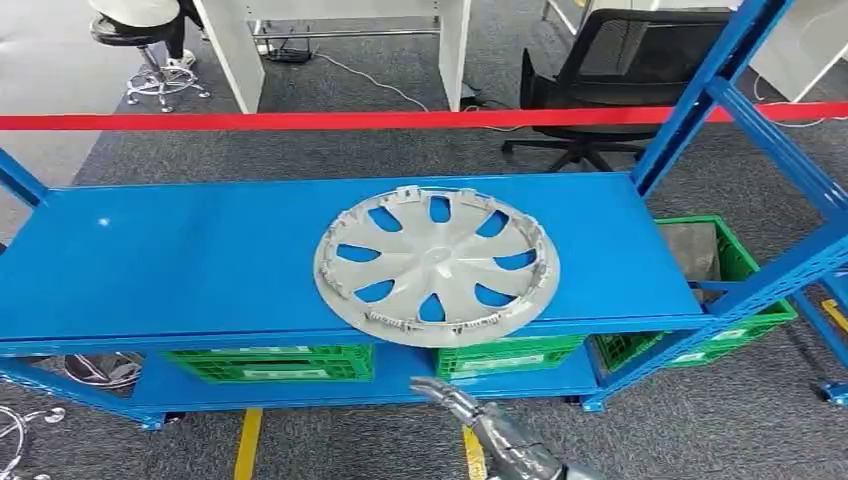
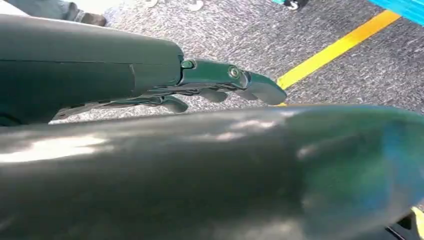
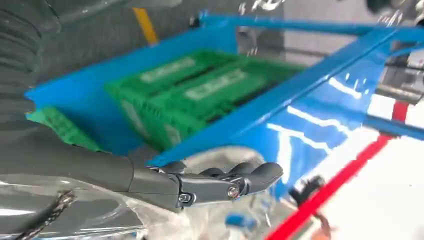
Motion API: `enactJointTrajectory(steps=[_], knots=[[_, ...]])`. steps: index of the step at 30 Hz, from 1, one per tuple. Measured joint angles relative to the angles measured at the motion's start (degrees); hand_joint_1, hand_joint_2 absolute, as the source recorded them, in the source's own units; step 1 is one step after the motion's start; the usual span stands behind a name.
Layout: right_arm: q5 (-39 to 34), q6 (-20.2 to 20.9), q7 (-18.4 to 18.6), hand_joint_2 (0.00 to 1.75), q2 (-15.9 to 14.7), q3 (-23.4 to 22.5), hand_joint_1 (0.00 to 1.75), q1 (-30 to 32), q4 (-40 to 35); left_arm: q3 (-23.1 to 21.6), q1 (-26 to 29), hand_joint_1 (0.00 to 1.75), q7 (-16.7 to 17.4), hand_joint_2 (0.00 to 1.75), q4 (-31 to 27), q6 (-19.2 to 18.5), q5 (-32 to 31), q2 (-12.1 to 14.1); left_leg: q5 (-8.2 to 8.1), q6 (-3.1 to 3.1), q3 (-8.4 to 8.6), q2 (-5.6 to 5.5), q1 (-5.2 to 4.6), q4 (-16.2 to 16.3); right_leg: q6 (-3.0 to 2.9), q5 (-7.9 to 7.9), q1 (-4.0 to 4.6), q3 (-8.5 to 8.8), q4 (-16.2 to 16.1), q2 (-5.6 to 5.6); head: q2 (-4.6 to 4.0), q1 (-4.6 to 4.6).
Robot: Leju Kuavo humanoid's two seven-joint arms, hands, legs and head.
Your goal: Take the parts from the cabinet and place them on the table.
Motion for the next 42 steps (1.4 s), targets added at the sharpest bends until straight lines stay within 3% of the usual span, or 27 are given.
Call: enactJointTrajectory(steps=[5, 16, 24, 29, 36, 42], knots=[[9.4, -8.0, 1.2, 1.75, -0.3, -1.8, 0.0, 0.7, -1.1, 0.0, 0.0, 0.0, -0.2, 0.0, 0.1, 0.2, 0.5, -0.2, 0.0, 0.0, 0.0, 0.0, 0.0, 0.0, 0.0, 0.0, 0.0, -0.01, 0.0, -0.01, 0.0, 0.02], [30.1, -14.6, 3.6, 1.75, 1.4, -8.7, 0.0, 2.5, -1.5, 0.0, 0.0, 0.0, -1.0, 0.0, 0.2, 0.9, 1.6, -0.3, 0.0, 0.0, 0.0, 0.0, 0.0, 0.0, 0.0, 0.0, 0.0, -0.03, 0.0, 0.02, 0.0, 0.02], [45.0, -15.2, 6.5, 1.75, 3.6, -12.0, 0.0, 2.9, -0.7, 0.0, -0.1, 0.0, -0.9, 0.0, 0.3, 0.7, 2.1, -0.4, 0.0, 0.0, 0.0, 0.0, 0.0, 0.0, 0.0, 0.0, 0.0, -0.02, 0.0, 0.02, 0.0, 0.04], [47.8, -15.2, 7.8, 1.75, 4.3, -12.3, 0.0, 2.5, 1.5, -0.1, -0.1, 0.0, -0.8, 0.0, 0.3, 0.4, 2.1, -0.4, 0.0, 0.0, -0.01, 0.0, 0.0, 0.0, 0.0, 0.0, 0.0, 0.01, 0.0, 0.01, 0.0, 0.02], [51.3, -14.2, 15.6, 1.75, 6.3, -6.6, 0.0, -4.1, 9.7, -1.4, -0.4, 0.0, 0.2, 0.0, 0.3, -0.7, 1.6, -0.3, 0.03, 0.02, 0.02, 0.0, 0.01, 0.0, 0.0, 0.01, 0.0, 0.02, 0.0, -0.04, 0.0, 0.02], [54.4, -14.4, 20.4, 1.75, 5.7, -4.2, 0.0, -5.1, 12.8, -2.4, -0.4, 0.0, 0.9, 0.0, 0.3, -1.2, 1.0, -0.3, 0.02, 0.02, -0.02, 0.0, 0.0, 0.0, 0.0, 0.0, 0.0, 0.02, 0.0, -0.03, 0.0, 0.02]])
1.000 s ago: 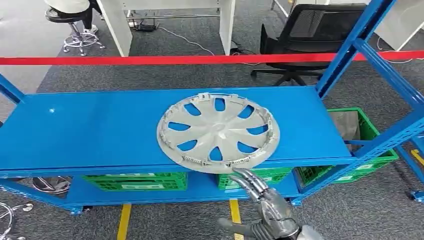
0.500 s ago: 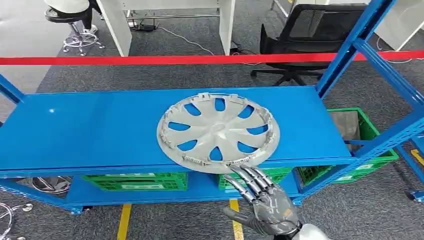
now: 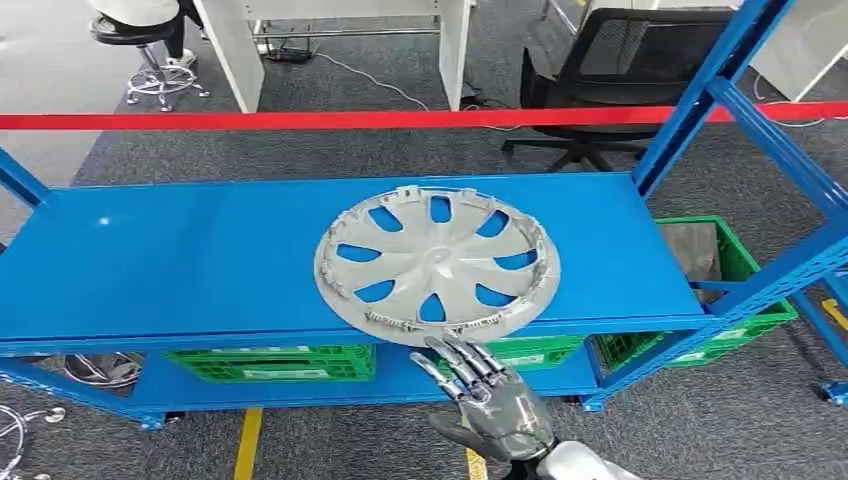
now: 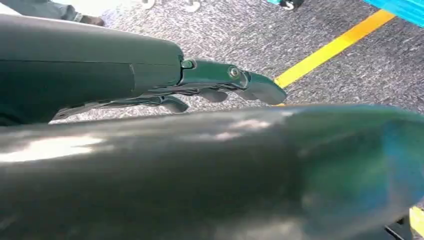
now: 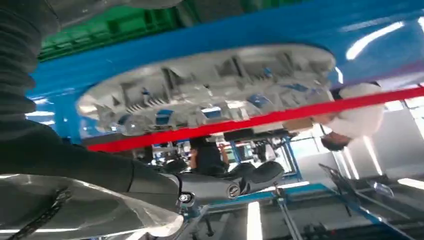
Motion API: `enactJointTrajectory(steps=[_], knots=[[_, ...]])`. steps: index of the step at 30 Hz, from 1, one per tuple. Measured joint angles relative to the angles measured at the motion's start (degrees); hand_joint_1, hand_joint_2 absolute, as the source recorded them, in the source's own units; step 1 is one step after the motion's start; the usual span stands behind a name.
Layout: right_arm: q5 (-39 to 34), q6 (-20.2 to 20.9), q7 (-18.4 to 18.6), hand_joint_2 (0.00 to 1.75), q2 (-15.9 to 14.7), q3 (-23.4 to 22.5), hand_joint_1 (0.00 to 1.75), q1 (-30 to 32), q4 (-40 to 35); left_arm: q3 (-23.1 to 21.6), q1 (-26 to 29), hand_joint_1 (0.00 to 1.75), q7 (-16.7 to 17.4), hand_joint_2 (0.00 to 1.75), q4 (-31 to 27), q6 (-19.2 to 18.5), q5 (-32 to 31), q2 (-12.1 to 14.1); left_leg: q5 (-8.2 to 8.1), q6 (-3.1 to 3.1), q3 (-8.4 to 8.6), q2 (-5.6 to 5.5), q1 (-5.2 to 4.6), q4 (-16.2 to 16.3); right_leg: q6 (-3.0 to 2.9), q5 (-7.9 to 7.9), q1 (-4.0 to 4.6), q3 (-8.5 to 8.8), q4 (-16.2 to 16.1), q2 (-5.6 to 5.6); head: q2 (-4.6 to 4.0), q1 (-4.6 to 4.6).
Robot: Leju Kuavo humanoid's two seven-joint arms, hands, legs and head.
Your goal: Take the parts from the cabinet and place them on the table.
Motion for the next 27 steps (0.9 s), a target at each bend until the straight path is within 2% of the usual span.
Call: enactJointTrajectory(steps=[9, 27], knots=[[2.4, 1.5, 2.0, 1.75, -0.2, 0.3, 0.0, -1.3, 1.8, -1.0, 0.0, 0.0, 0.7, 0.0, 0.0, 0.0, 0.0, 0.1, 0.0, 0.01, 0.0, 0.0, -0.02, 0.0, 0.0, 0.0, -0.01, -0.01, 0.0, -0.01, 0.0, 0.0], [4.7, 3.5, 2.9, 1.75, 0.5, -1.0, 0.0, -2.2, 1.9, -2.1, -0.1, 0.0, 2.1, 0.0, 0.0, 0.0, 0.1, 0.2, 0.0, 0.01, 0.01, 0.0, -0.01, 0.0, 0.0, 0.0, -0.01, 0.0, 0.0, -0.02, 0.0, 0.0]])
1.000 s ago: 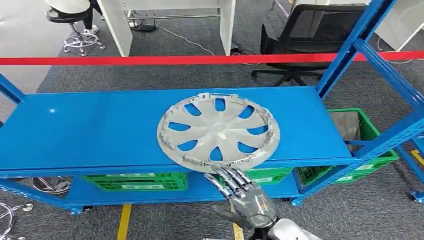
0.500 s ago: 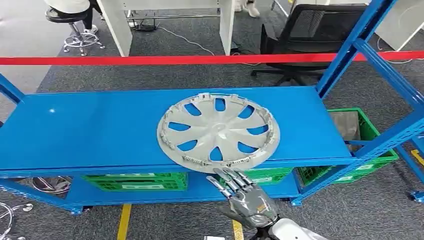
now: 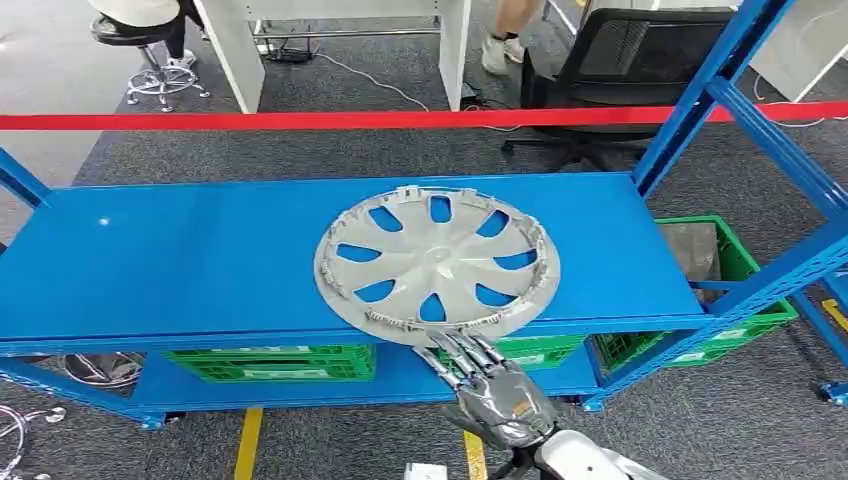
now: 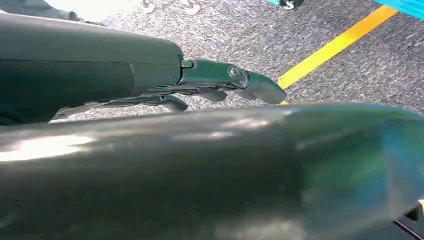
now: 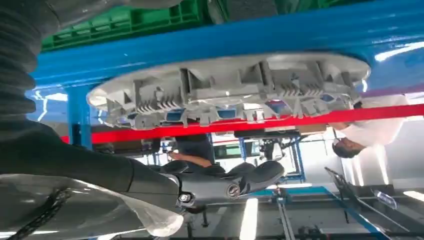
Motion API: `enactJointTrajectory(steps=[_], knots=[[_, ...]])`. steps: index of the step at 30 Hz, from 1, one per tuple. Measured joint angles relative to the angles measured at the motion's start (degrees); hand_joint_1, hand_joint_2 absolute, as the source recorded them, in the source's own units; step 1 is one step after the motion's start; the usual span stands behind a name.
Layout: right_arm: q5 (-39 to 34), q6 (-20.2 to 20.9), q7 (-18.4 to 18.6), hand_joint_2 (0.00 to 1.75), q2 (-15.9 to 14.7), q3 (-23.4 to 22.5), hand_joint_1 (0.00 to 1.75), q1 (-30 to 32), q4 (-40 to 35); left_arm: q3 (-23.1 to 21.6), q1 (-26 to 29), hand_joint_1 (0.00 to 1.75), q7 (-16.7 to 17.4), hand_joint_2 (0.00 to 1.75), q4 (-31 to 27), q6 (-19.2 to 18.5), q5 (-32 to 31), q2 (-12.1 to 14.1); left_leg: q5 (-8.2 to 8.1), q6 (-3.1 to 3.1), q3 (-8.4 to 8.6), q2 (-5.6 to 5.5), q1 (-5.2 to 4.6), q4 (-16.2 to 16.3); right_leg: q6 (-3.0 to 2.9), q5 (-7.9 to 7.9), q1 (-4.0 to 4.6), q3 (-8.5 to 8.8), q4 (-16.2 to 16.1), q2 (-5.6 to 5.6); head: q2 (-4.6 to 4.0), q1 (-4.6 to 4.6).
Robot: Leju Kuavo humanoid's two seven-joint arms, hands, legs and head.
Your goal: Take the parts from the cabinet and place them on the table.
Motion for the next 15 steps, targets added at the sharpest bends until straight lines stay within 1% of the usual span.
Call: enactJointTrajectory(steps=[7, 15], knots=[[0.8, 1.8, 0.1, 1.75, 1.2, -1.6, 0.0, -0.2, 0.1, -0.3, 0.0, 0.0, 0.3, 0.0, 0.0, 0.0, 0.4, 0.0, 0.0, 0.0, 0.0, 0.0, 0.0, 0.0, 0.0, 0.0, 0.0, 0.0, 0.0, 0.0, 0.0, 0.02], [0.9, 1.8, 0.1, 1.75, 1.2, -1.7, 0.0, -0.2, 0.1, -0.3, 0.0, 0.0, 0.3, 0.0, 0.0, 0.0, 0.4, 0.0, 0.0, 0.0, 0.0, 0.0, 0.0, 0.0, 0.0, 0.0, 0.0, 0.0, 0.0, 0.0, 0.0, 0.0]])
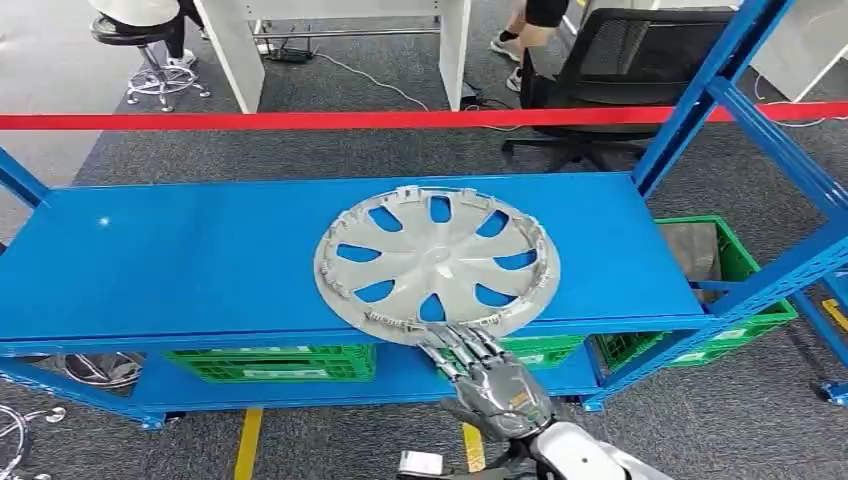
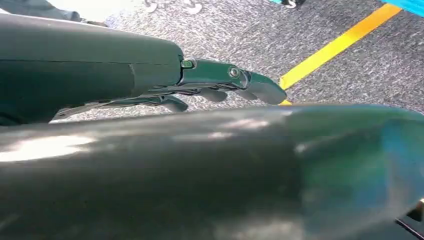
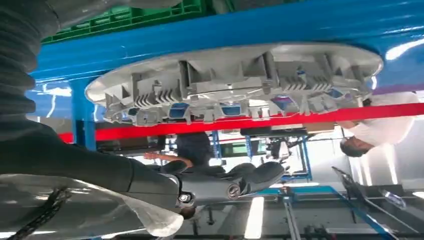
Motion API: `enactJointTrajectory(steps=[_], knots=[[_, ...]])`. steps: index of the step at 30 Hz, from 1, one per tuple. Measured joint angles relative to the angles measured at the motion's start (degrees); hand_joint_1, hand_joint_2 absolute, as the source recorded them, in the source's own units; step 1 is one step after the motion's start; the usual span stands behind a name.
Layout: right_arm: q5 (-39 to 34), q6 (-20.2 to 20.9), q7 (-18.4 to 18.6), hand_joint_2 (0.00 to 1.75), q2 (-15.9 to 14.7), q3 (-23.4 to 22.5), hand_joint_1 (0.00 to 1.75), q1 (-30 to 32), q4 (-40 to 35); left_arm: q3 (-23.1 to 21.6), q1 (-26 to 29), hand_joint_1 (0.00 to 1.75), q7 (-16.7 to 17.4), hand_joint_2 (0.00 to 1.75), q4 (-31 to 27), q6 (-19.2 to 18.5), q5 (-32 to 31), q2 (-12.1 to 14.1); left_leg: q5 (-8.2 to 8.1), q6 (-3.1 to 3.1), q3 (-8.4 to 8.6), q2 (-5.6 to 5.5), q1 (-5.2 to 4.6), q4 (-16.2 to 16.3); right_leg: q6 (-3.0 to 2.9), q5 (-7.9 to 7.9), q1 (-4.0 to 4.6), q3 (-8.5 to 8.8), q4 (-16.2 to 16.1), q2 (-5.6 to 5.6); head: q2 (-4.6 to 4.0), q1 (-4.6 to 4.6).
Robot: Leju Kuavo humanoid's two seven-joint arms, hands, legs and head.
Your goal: Take the parts from the cabinet and place them on the table.
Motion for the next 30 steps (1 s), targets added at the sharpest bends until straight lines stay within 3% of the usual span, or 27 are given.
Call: enactJointTrajectory(steps=[5, 16, 30], knots=[[0.6, 2.8, -1.1, 1.75, 1.4, -1.6, 0.0, -0.2, 1.1, -0.9, -0.1, 0.0, 0.2, 0.0, 0.0, 0.0, 0.7, 0.1, 0.0, 0.0, 0.0, 0.0, 0.0, 0.0, 0.0, 0.0, 0.0, 0.01, 0.0, 0.0, 0.0, 0.0], [0.9, 4.2, -1.4, 1.75, 2.0, -1.6, 0.0, -0.9, 2.4, -0.9, -0.1, 0.0, 0.2, 0.0, 0.0, 0.0, 1.0, 0.2, 0.0, 0.0, 0.0, 0.0, 0.0, 0.0, 0.0, 0.0, 0.0, 0.0, 0.0, 0.0, 0.0, 0.0], [1.9, 7.9, -0.2, 1.75, 3.9, -3.7, 0.0, -2.2, 4.8, -1.2, -0.2, 0.0, 1.0, 0.0, 0.0, 0.1, 2.1, 0.3, 0.0, 0.0, 0.0, 0.0, 0.0, 0.0, 0.0, 0.0, 0.0, 0.0, 0.0, 0.0, 0.0, 0.0]])
